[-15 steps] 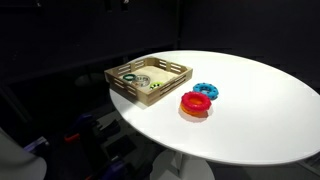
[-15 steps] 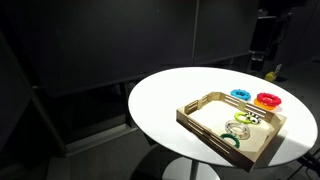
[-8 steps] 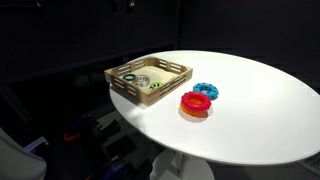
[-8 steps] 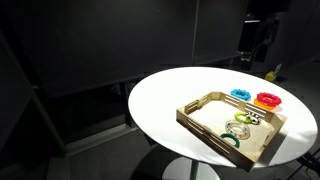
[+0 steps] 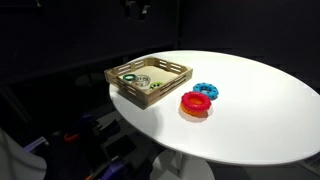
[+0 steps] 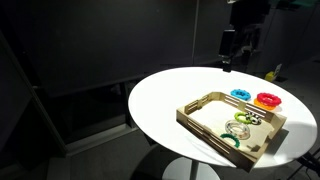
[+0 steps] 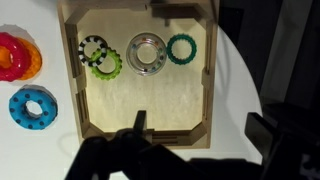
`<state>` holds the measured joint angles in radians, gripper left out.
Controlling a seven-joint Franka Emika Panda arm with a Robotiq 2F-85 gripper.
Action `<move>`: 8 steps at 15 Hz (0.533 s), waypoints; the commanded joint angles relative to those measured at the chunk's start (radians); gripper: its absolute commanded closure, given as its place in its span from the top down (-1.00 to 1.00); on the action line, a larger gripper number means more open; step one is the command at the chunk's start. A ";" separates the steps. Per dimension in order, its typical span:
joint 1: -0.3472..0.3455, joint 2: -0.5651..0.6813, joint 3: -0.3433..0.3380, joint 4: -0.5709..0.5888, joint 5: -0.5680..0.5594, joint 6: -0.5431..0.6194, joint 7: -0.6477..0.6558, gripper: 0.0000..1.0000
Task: Remove the small white and black ring from the tray and put it on the table on the blue right
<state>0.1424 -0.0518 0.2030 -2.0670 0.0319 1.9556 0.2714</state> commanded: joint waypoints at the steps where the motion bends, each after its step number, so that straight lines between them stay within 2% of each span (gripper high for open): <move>1: -0.008 0.002 -0.027 -0.026 -0.018 0.068 0.042 1.00; 5: -0.020 -0.010 -0.053 -0.090 -0.021 0.168 0.060 1.00; 7: -0.023 -0.002 -0.063 -0.105 -0.016 0.175 0.057 1.00; 8: -0.016 0.012 -0.060 -0.078 -0.004 0.153 0.032 1.00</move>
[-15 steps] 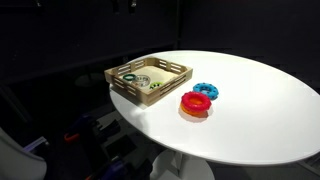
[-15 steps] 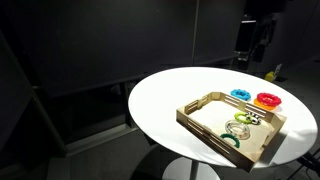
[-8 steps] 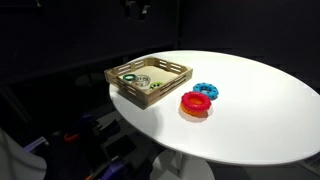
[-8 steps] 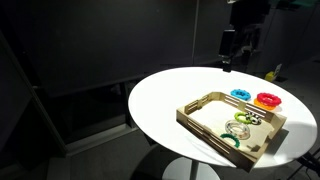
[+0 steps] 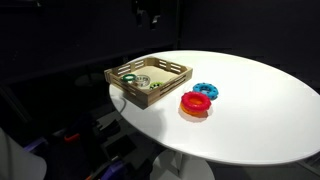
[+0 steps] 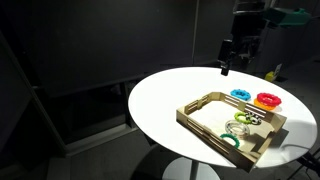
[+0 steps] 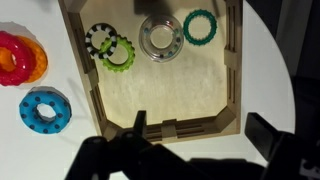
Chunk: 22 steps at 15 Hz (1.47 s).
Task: Remove the small white and black ring from the tray and put it on the table on the blue right
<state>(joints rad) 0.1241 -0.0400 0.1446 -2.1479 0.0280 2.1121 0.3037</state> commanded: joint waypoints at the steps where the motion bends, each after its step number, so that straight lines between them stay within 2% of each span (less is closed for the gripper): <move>1: 0.000 0.000 -0.004 -0.006 0.000 0.002 0.000 1.00; 8: -0.001 0.000 -0.006 -0.013 0.000 0.006 0.002 1.00; 15: -0.014 -0.026 -0.024 -0.074 -0.009 0.041 -0.024 1.00; 22: -0.025 -0.035 -0.041 -0.202 0.012 0.179 -0.063 1.00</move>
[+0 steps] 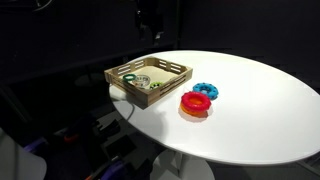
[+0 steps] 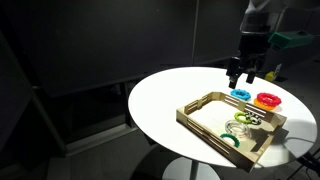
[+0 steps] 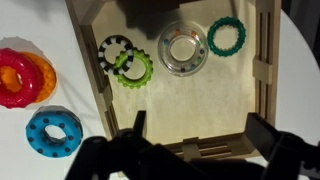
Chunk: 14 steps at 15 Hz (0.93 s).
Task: Remove the small white and black ring from the tray and put it on the table on the blue right
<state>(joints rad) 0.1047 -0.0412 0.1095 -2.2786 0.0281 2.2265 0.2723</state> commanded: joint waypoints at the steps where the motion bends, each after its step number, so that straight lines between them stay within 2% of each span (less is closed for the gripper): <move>1: -0.005 -0.033 -0.006 -0.092 0.013 0.089 -0.032 1.00; 7: -0.008 -0.029 -0.011 -0.187 0.014 0.142 -0.040 1.00; 14: -0.024 -0.002 -0.028 -0.246 -0.009 0.225 -0.054 1.00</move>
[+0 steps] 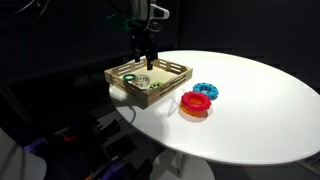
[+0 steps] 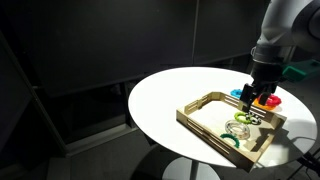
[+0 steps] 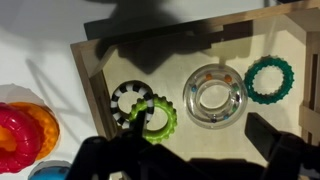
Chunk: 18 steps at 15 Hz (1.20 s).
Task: Remove the small white and black ring from the tray and put it on the table on the blue right
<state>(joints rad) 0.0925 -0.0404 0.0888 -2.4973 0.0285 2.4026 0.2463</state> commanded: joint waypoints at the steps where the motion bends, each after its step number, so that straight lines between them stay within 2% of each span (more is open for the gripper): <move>1: -0.013 0.002 -0.008 -0.032 -0.012 0.064 -0.028 1.00; 8: -0.008 0.043 -0.005 -0.056 -0.027 0.168 -0.022 1.00; 18: 0.004 0.113 -0.007 -0.054 -0.060 0.224 -0.013 1.00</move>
<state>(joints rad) 0.0930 0.0637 0.0847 -2.5451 -0.0100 2.6038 0.2328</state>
